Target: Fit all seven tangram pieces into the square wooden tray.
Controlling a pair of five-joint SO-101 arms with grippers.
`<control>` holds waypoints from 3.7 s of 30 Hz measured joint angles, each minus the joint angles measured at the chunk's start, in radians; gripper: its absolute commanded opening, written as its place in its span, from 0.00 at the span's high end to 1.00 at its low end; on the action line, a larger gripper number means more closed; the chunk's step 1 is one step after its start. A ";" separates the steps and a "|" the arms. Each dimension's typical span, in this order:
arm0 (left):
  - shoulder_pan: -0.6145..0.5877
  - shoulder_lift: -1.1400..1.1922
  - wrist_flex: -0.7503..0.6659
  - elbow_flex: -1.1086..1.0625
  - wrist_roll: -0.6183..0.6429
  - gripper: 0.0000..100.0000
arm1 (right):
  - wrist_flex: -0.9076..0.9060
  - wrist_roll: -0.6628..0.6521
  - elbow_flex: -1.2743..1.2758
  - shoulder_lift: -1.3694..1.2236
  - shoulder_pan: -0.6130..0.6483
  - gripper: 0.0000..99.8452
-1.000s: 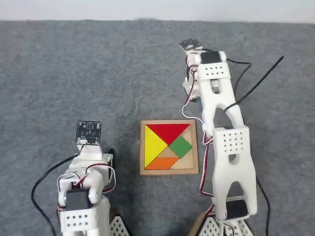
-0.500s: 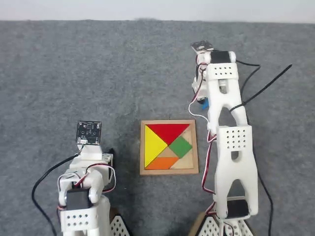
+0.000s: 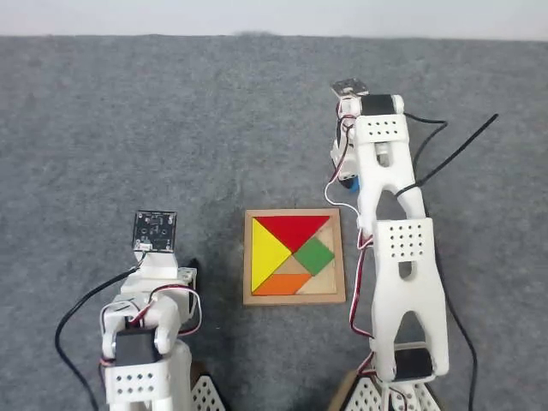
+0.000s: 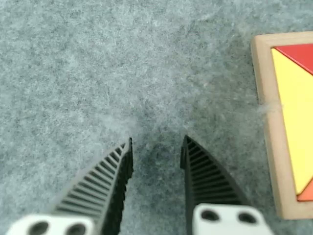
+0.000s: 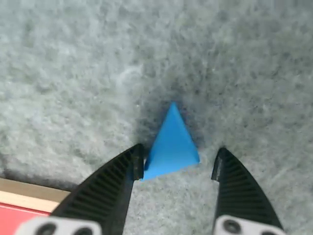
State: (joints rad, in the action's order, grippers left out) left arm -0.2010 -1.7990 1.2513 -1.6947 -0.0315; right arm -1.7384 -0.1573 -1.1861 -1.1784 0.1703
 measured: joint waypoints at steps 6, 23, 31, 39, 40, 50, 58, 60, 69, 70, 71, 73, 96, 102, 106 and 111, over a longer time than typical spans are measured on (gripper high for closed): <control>0.000 0.000 0.000 0.000 0.000 0.85 | -0.002 0.000 -0.031 -0.008 -0.002 0.78; 0.000 0.000 0.000 0.000 0.000 0.85 | 0.000 0.000 -0.084 -0.018 -0.008 0.91; 0.000 0.000 0.000 0.000 0.000 0.85 | -0.015 -0.167 -0.135 0.009 0.038 0.91; 0.000 0.000 0.000 0.000 0.000 0.85 | -0.015 -0.446 0.137 0.293 0.187 0.93; 0.000 0.000 0.000 0.000 0.000 0.85 | -0.015 -0.489 0.198 0.344 0.204 0.94; 0.000 0.000 0.000 0.000 0.000 0.85 | -0.015 -1.143 0.896 0.818 0.377 0.96; 0.000 0.000 0.000 0.000 0.000 0.85 | 0.077 -1.378 1.000 0.833 0.399 0.83; 0.000 0.000 0.000 0.000 0.000 0.85 | 0.110 -1.381 1.000 0.807 0.402 0.81; 0.000 0.000 0.000 0.000 0.000 0.85 | 0.160 -1.363 1.000 0.750 0.404 0.83; 0.000 0.000 0.000 0.000 0.000 0.85 | 0.160 -1.332 1.000 0.750 0.404 0.85; 0.000 0.000 0.000 0.000 0.000 0.85 | 0.158 -1.283 0.997 0.750 0.404 0.87; 0.000 0.000 0.000 0.000 0.000 0.85 | 0.157 -1.145 0.961 0.750 0.404 0.94; 0.000 0.000 0.000 0.000 0.000 0.85 | 0.614 -0.445 1.711 1.292 0.456 0.99; 0.000 0.000 0.000 0.000 0.000 0.85 | 0.652 -0.445 1.711 1.218 0.450 0.99; 0.000 0.000 0.000 0.000 0.000 0.85 | 0.684 -0.445 1.711 1.172 0.399 0.99; 0.000 0.000 0.000 0.000 0.000 0.85 | 0.695 -0.465 1.711 1.149 0.336 0.99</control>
State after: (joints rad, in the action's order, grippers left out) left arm -0.2010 -1.7990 1.2513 -1.6947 -0.0315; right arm -1.0434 -0.6222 0.5247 -0.0292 0.5063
